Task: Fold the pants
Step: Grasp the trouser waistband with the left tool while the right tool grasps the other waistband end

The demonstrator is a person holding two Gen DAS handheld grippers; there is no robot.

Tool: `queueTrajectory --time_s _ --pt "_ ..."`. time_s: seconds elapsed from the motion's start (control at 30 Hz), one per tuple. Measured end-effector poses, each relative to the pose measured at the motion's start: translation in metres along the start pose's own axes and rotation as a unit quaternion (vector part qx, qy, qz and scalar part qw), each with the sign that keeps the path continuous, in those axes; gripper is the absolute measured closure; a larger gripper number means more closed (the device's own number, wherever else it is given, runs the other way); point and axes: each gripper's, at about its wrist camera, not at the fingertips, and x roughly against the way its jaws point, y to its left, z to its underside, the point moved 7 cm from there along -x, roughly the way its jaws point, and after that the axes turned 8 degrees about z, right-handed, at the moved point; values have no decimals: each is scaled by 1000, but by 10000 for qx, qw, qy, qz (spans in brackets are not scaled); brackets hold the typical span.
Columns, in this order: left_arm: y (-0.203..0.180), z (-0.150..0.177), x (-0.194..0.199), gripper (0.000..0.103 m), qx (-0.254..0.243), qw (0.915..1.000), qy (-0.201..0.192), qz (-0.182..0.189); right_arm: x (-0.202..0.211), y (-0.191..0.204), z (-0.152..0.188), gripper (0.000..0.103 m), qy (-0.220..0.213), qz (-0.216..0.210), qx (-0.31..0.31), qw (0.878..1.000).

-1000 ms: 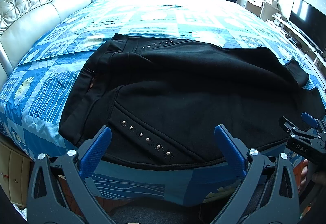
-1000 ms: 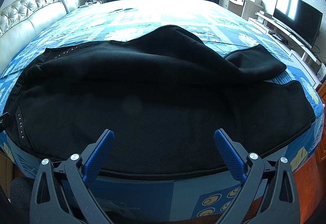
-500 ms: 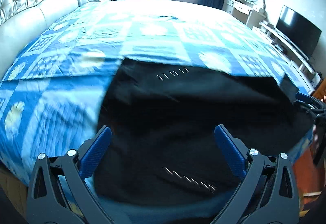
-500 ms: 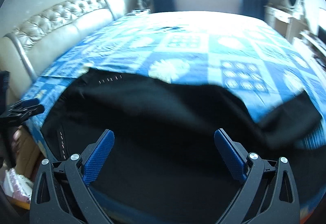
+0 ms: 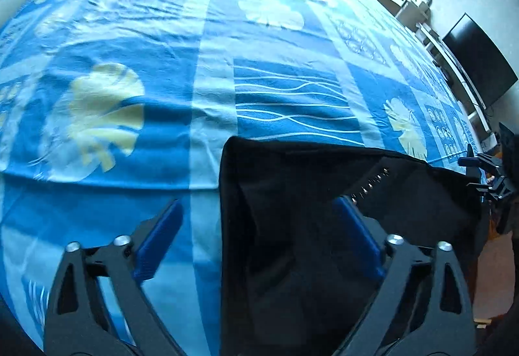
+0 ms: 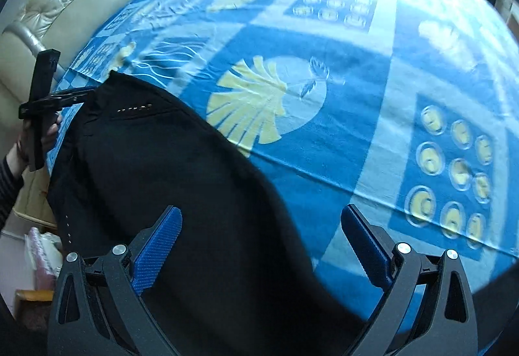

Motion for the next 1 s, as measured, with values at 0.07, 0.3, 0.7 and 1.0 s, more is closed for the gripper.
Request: queueTrajectory --time_s 0.07,0.3,0.7,1.0 --pt "5 -1 -15 38 119 9995 267 107 -14 -4 -1 5 217 -131 -72 9997" --pt "4 -6 -24 90 86 9986 417 306 -29 2 9 90 653 -492 0 9967" --pt "-29 -3 68 97 -4 9952 -538 814 71 41 13 94 -993 936 629 9886" --pt "-50 97 132 97 -105 9922 -763 976 100 98 105 94 -1596 1709 1260 9641"
